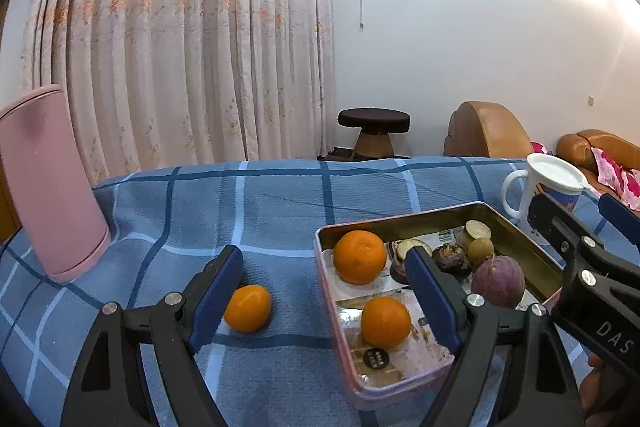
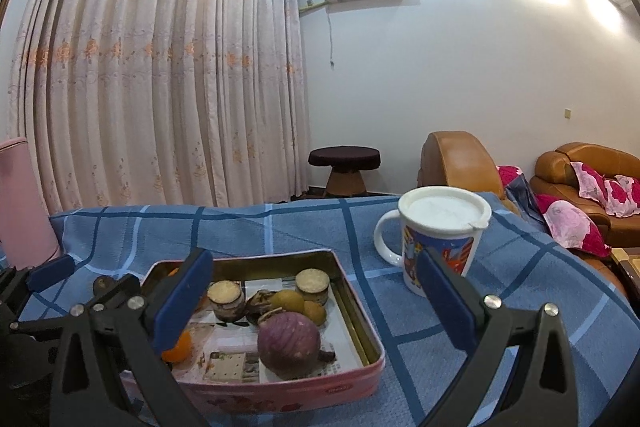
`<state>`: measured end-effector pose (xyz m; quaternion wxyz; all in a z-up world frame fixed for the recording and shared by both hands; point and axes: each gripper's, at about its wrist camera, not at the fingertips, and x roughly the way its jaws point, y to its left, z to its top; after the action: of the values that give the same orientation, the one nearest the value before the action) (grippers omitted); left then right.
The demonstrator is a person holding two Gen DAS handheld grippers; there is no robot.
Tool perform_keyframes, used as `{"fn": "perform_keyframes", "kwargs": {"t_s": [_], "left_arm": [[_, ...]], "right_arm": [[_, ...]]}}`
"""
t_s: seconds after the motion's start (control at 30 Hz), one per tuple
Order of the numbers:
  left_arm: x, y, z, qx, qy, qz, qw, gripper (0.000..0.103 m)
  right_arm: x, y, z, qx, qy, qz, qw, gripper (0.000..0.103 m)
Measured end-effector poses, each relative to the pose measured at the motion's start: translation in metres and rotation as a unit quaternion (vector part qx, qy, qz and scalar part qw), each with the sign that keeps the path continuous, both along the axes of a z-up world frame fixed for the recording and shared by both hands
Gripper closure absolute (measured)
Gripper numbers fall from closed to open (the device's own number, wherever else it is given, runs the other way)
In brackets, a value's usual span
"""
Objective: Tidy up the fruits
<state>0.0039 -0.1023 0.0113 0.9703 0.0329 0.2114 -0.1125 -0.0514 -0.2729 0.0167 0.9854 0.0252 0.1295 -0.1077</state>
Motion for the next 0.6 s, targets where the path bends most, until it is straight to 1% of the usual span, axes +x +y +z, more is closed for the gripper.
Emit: {"fn": "perform_keyframes", "kwargs": {"t_s": [0.1, 0.27, 0.43, 0.5, 0.6], "left_arm": [[-0.001, 0.005, -0.001, 0.002, 0.006, -0.001, 1.0, 0.019], [-0.006, 0.015, -0.003, 0.021, 0.011, -0.017, 0.9996, 0.019], [-0.005, 0.027, -0.007, 0.053, 0.022, -0.032, 0.9979, 0.019], [-0.002, 0.036, -0.007, 0.053, 0.028, -0.031, 0.9977, 0.019], [0.007, 0.059, -0.008, 0.052, 0.035, -0.012, 0.998, 0.019]], "right_arm": [[-0.004, 0.006, 0.0, 0.002, 0.001, 0.0, 1.0, 0.0], [-0.012, 0.016, 0.001, 0.002, -0.002, -0.002, 1.0, 0.0], [-0.018, 0.031, 0.001, -0.001, 0.001, 0.003, 1.0, 0.0], [-0.019, 0.039, 0.001, -0.005, 0.002, 0.009, 1.0, 0.0], [-0.019, 0.054, 0.0, -0.012, 0.005, 0.023, 1.0, 0.0]]}}
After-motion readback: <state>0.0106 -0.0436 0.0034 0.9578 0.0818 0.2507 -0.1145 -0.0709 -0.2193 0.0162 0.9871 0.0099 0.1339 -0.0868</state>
